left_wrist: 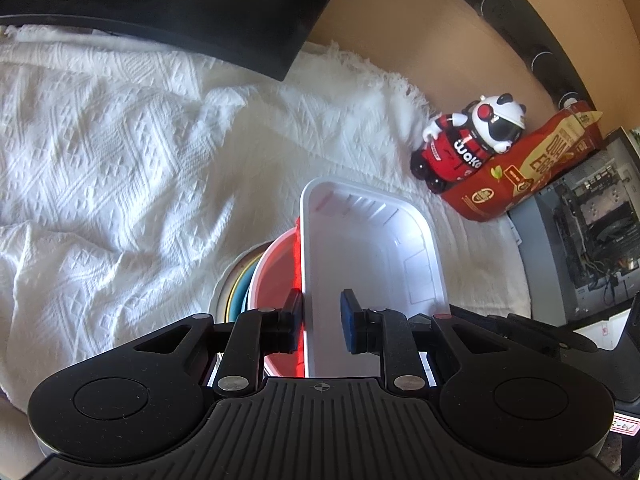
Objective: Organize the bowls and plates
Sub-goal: 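Hold the tray rim with both tools and settle it on the stack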
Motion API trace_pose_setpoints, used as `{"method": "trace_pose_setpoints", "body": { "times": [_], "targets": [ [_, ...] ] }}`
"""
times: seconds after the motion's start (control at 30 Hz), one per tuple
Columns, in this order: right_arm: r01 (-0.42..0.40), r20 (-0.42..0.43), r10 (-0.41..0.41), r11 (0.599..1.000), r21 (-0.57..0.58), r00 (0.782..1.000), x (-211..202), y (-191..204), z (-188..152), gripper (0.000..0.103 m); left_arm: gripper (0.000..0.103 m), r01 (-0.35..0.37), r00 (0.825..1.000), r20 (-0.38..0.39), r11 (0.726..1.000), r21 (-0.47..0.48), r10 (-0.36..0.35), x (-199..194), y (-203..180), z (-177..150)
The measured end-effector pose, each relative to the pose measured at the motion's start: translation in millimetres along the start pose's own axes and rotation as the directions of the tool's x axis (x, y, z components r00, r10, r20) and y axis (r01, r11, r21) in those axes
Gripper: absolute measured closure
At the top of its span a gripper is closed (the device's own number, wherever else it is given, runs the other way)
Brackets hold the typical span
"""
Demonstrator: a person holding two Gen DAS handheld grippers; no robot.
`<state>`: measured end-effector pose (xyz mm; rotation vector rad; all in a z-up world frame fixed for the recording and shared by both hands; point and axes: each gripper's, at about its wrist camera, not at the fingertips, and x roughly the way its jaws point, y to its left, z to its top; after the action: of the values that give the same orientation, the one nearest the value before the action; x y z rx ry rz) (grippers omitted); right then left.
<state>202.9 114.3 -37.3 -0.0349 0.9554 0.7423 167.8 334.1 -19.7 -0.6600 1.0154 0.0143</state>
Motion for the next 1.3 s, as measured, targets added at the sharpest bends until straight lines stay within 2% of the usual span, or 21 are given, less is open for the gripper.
{"method": "trace_pose_setpoints", "body": {
  "times": [0.5, 0.83, 1.3],
  "targets": [
    [0.0, 0.01, 0.0, 0.999, -0.032, 1.0, -0.9, 7.1, 1.0, 0.068, 0.081, 0.001, 1.0, 0.001, 1.0, -0.026, -0.001, 0.1, 5.0, 1.1],
    [0.01, 0.033, -0.009, 0.999, -0.039, 0.999, -6.2, 5.4, 2.1, 0.068, 0.082, 0.01, 0.999, 0.034, 0.999, -0.048, -0.008, -15.6, 9.5, 4.0],
    [-0.004, 0.013, 0.004, 0.999, -0.033, 1.0, 0.7, 5.9, 1.3, 0.068, 0.082, 0.026, 1.0, -0.008, 0.998, -0.055, -0.026, -1.3, 10.3, 2.7]
  ]
}}
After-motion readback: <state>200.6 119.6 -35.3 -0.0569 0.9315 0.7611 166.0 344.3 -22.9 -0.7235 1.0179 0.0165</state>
